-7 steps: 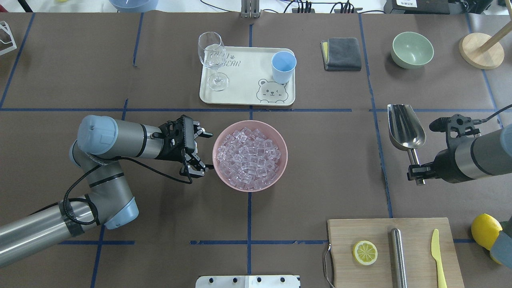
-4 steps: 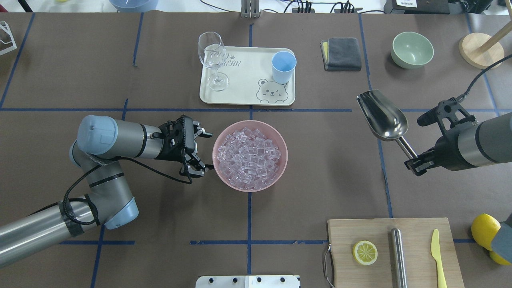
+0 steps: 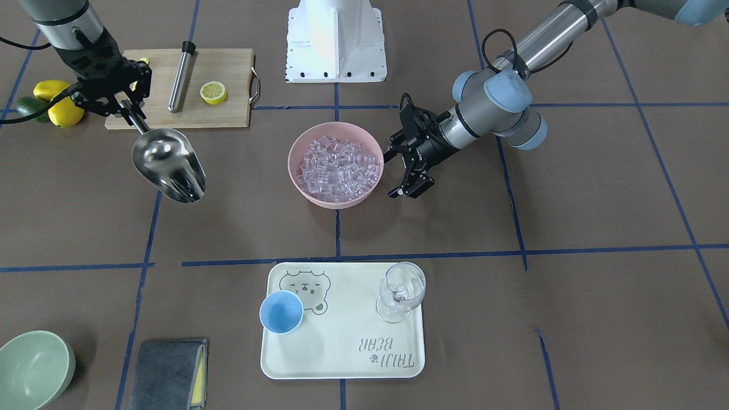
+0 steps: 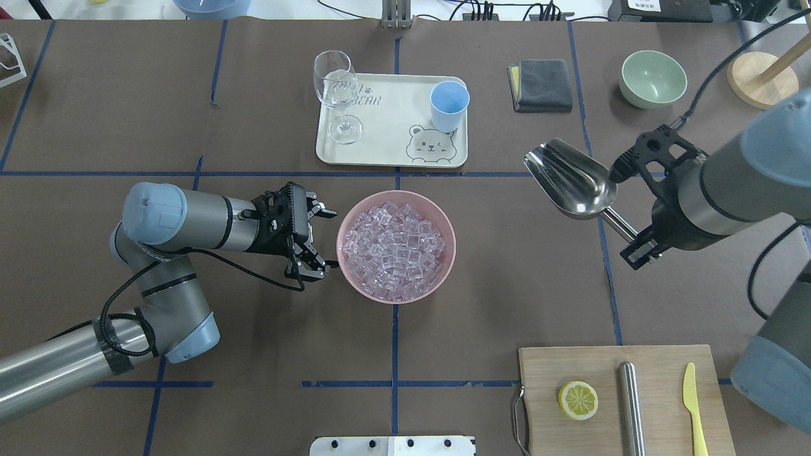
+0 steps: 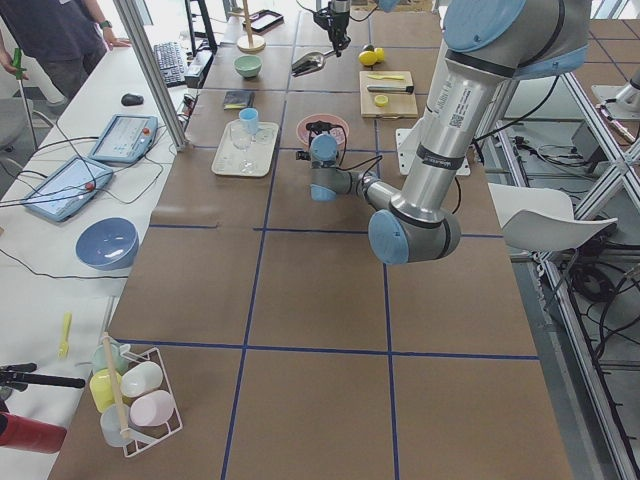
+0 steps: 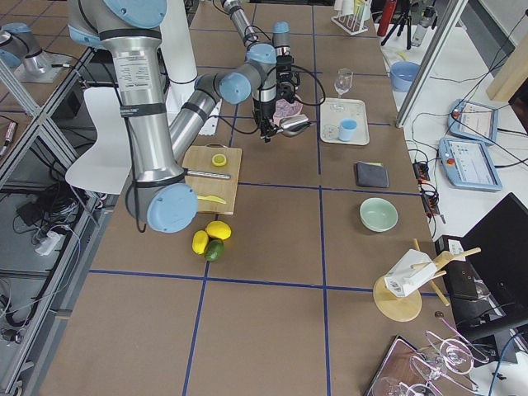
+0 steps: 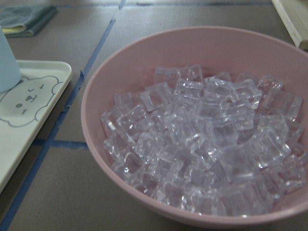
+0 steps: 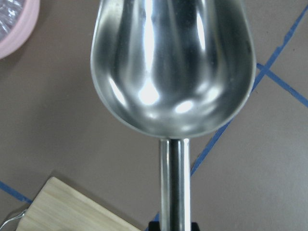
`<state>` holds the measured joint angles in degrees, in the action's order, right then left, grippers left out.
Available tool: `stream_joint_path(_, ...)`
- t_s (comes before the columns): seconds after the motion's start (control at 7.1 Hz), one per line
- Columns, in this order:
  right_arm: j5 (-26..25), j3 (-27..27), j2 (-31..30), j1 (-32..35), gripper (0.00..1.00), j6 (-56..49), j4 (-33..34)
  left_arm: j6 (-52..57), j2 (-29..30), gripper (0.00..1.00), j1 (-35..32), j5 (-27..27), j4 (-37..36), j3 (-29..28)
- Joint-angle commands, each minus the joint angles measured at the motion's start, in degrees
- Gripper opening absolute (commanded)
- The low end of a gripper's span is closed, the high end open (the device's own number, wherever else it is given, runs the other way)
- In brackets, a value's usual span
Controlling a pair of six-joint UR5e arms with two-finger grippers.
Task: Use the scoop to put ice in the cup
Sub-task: 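Lift the scoop with the right gripper and carry it over the bowl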
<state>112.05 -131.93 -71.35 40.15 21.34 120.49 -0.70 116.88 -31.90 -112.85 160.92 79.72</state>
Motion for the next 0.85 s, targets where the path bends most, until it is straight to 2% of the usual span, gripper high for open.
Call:
stream_joint_path(0.0,-6.9,1.0,18.0,-6.3,0.00,-0.2,24.8,0.0,-0.1,1.00,0.0,0.0,0.0,-0.1)
stream_joint_path(0.28,-9.0,7.5,23.3,-10.8,0.00,-3.6,26.3,0.0,-0.1,1.00,0.0,0.1,0.0,-0.2)
stream_joint_path(0.42,-13.0,12.2,30.7,-12.8,0.00,-10.3,34.7,0.0,-0.1,1.00,0.0,0.1,0.0,-0.3)
stream_joint_path(0.56,-13.3,17.1,35.4,-14.0,0.00,-13.2,38.6,0.0,-0.1,1.00,0.0,0.1,0.0,-0.3)
stream_joint_path(0.7,-13.2,22.8,38.0,-14.3,0.00,-16.2,38.8,0.0,-0.1,1.00,0.0,0.1,0.0,-0.4)
